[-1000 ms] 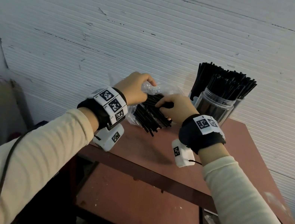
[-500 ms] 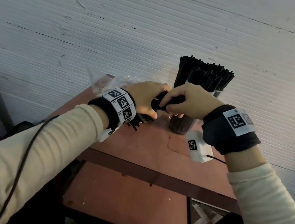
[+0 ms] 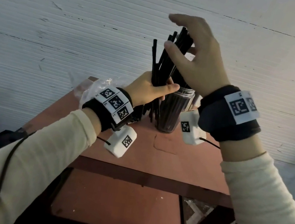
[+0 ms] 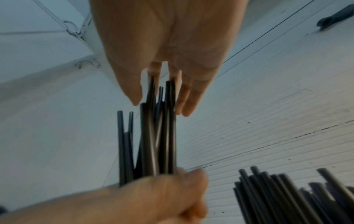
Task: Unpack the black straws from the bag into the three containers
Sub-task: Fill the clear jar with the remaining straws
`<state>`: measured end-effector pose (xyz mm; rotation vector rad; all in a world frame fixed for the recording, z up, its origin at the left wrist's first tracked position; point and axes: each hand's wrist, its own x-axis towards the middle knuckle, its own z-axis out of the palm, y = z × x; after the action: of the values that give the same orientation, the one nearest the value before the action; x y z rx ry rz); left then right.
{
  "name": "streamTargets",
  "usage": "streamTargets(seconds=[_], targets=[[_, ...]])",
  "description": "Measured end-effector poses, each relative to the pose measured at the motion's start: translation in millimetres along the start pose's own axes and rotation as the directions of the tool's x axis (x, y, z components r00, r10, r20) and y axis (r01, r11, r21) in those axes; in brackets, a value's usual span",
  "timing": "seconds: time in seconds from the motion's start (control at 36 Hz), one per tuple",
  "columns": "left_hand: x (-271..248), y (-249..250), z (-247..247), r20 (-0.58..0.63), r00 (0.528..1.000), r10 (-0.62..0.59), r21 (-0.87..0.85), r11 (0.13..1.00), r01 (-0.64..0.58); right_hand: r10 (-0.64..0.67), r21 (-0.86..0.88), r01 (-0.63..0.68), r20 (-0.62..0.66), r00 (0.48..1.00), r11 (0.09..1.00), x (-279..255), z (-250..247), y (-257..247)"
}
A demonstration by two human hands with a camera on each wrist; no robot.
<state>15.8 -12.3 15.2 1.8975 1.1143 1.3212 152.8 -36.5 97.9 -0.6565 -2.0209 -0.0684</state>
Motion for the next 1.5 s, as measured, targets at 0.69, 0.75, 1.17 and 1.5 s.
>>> streamTargets(seconds=[0.69, 0.75, 1.17, 1.5], targets=[[-19.1, -21.6, 4.3, 0.226, 0.927, -0.300, -0.169, 0.925, 0.341, 0.116, -0.054, -0.107, 0.209, 0.971, 0.993, -16.0, 69.6, 18.7], [-19.3, -20.6, 3.1, 0.190, 0.933, -0.305, -0.182, 0.923, 0.338, 0.117, -0.053, -0.109, 0.181, 0.976, 0.993, -15.9, 71.8, 19.0], [-17.4, -39.3, 1.9, 0.210, 0.892, -0.400, -0.091, 0.901, 0.425, 0.148, -0.142, -0.120, 0.213, 0.966, 0.983, -20.2, 70.8, 26.0], [-21.5, -39.7, 4.6, 0.093, 0.917, -0.387, -0.056, 0.918, 0.393, 0.128, -0.093, -0.111, 0.190, 0.973, 0.989, -20.7, 68.6, 21.9]])
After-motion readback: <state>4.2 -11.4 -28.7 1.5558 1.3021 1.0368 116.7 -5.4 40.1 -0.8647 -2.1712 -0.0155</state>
